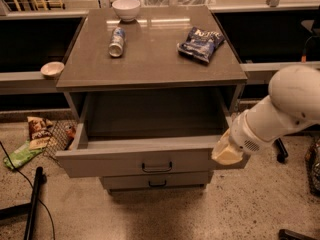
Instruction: Close top drawer
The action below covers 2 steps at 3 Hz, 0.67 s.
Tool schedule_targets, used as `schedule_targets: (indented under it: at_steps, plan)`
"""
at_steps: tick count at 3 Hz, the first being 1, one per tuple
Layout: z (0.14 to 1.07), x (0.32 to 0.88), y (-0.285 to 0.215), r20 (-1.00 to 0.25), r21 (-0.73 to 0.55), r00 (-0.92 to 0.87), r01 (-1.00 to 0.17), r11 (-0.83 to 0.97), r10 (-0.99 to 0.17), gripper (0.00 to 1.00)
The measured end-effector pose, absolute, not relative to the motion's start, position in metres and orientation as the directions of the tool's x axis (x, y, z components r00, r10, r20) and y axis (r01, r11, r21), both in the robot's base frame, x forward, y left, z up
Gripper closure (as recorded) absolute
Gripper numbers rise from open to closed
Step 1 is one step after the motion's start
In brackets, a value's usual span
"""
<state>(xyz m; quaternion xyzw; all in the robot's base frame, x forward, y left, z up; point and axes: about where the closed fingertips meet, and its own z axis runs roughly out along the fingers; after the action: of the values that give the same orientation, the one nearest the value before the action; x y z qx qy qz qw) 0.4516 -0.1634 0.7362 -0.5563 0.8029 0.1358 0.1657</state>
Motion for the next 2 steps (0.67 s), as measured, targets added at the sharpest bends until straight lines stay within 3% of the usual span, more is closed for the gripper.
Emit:
schedule_targets:
  at_steps: [2]
  plan:
    - [0.666,0.490,-0.146,-0.430,0.017,-0.319,-0.938,0.346,-0.845,1.00]
